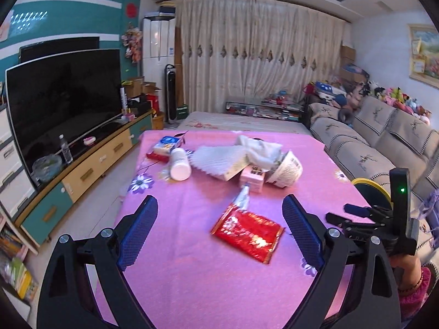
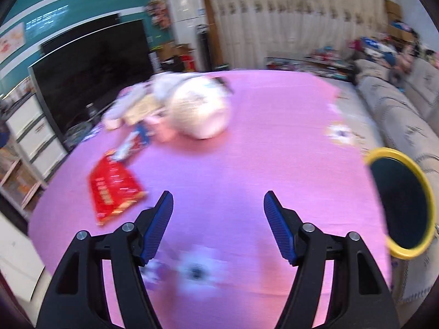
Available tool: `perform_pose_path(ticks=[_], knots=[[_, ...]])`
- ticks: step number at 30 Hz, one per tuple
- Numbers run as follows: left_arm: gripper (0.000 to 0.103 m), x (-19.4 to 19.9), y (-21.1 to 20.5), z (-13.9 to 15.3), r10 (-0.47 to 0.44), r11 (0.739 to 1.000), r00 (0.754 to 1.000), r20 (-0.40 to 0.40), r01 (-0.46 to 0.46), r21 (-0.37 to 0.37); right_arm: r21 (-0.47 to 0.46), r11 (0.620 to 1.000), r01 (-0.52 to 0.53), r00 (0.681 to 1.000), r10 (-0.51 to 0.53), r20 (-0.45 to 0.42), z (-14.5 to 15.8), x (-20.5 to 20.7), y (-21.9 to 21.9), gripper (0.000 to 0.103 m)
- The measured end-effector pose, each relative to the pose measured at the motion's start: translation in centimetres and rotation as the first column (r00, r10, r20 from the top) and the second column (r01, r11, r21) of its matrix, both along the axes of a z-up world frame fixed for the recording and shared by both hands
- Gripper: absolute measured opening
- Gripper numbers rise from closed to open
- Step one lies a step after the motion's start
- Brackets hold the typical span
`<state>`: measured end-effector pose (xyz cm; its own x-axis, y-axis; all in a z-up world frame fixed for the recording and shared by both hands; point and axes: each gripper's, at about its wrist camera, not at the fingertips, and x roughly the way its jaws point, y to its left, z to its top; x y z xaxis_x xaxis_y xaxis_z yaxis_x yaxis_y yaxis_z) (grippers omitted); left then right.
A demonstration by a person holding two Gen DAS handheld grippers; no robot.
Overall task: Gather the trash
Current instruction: 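Reach the right gripper to the red snack wrapper and grasp it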
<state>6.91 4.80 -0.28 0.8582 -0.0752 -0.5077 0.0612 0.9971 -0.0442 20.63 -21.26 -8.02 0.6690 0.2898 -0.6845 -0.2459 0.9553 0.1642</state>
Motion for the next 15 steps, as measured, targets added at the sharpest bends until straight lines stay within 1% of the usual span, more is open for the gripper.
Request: perform_pose_path(ticks=[2, 3, 4, 6, 8, 11, 13, 15], knots=[[0.091, -0.3, 1.0, -0.5, 0.010, 1.000, 1.000, -0.003, -0.010, -0.001, 0.005, 0.997, -0.073, 0.997, 0.073, -0.008, -0.1, 0.2, 2.9, 0.069], [0.091, -0.5, 1.4, -0.7, 0.011, 1.000, 1.000, -0.005, -0.011, -0.001, 0.007, 0.994, -0.107, 0.994, 0.107, -0.008, 0.0, 0.3, 4.1, 0.076], [0.091, -0.5, 1.7, -0.9, 0.010, 1.000, 1.000, -0.007, -0.010, -0.001, 0.003, 0.990, -0.142, 0.990, 0.143, -0.010, -0.2, 0.5, 5.4, 0.081], [0.091, -0.5, 1.9, -1.2, 0.009, 1.000, 1.000, -0.012, -0.009, -0.003, -0.015, 0.982, -0.190, 0.982, 0.190, -0.023, -0.6, 0.9, 7.9, 0.082], [0.091, -0.6, 2.4, -1.5, 0.011, 1.000, 1.000, -0.017, -0.011, -0.007, -0.039, 0.974, -0.223, 0.974, 0.222, -0.042, -1.1, 1.4, 9.8, 0.087], [0.091, -0.4, 2.0, -1.5, 0.010, 1.000, 1.000, -0.022, -0.010, -0.015, -0.086, 0.964, -0.251, 0.966, 0.244, -0.082, -1.9, 2.2, 11.7, 0.088], [0.091, -0.3, 2.1, -1.7, 0.011, 1.000, 1.000, -0.026, -0.011, -0.018, -0.088, 0.961, -0.263, 0.962, 0.253, -0.106, -2.5, 2.4, 12.1, 0.088], [0.091, -0.2, 2.2, -1.9, 0.012, 1.000, 0.999, -0.031, -0.012, -0.023, -0.085, 0.961, -0.264, 0.959, 0.252, -0.134, -3.1, 3.1, 12.2, 0.083]])
